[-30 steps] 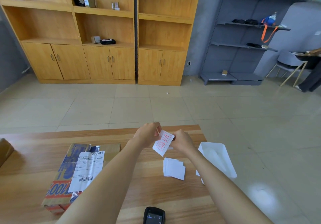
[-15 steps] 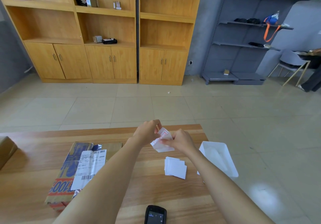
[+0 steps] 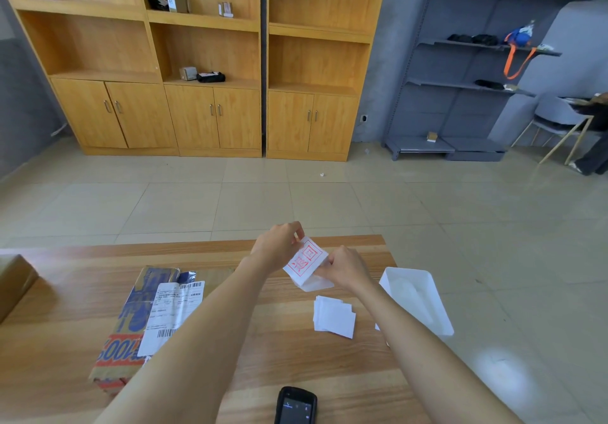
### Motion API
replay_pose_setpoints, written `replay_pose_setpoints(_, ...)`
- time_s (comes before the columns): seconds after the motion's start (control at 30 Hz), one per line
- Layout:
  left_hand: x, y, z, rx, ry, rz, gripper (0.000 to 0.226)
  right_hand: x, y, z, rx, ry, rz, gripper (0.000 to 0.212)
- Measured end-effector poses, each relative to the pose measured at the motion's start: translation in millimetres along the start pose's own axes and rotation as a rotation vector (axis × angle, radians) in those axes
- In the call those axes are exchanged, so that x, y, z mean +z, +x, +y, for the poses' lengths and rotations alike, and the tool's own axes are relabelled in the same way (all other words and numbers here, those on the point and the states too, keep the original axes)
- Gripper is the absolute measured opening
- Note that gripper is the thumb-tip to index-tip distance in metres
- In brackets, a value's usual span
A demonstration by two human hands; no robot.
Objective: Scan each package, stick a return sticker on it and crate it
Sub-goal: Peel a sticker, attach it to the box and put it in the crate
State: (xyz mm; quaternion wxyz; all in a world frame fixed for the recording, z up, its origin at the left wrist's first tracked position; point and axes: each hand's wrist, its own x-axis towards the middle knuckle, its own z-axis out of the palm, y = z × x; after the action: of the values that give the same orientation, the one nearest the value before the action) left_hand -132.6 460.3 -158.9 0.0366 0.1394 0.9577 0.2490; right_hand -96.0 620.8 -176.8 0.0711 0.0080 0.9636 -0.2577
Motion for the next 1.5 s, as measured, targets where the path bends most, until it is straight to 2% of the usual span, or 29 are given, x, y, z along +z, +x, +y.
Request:
replay_pose_setpoints(0.17,0,0,-2,-0.041,0.064,0.041,0.02,7,3,6,0.009,0.048,-0.062,0.049)
replay_pose_setpoints(0.33,0,0,-5,-0.105,0.074,0.103,0.022,11,6,10,0.038,0.088,-0.097,0.029)
replay_pose_setpoints(0.57,-2,0,-5,-0.188,0.066,0.17,0.021,11,8,14,0.058,0.083,-0.102,0.025)
replay_pose_setpoints(0.83,-5,-3,-3,-0.251,0.092,0.223,0.025,11,6,18,0.058,0.079,-0.114,0.025)
replay_pose_setpoints(1.17,-10,-3,-8,-0.305,0.095,0.292,0.026,10,4,28,0.087,0.03,-0.123,0.038)
replay_pose_setpoints(1.5,11,1,12,-0.224,0.093,0.224,0.027,2,-10,45,0.156,0.08,-0.098,0.041)
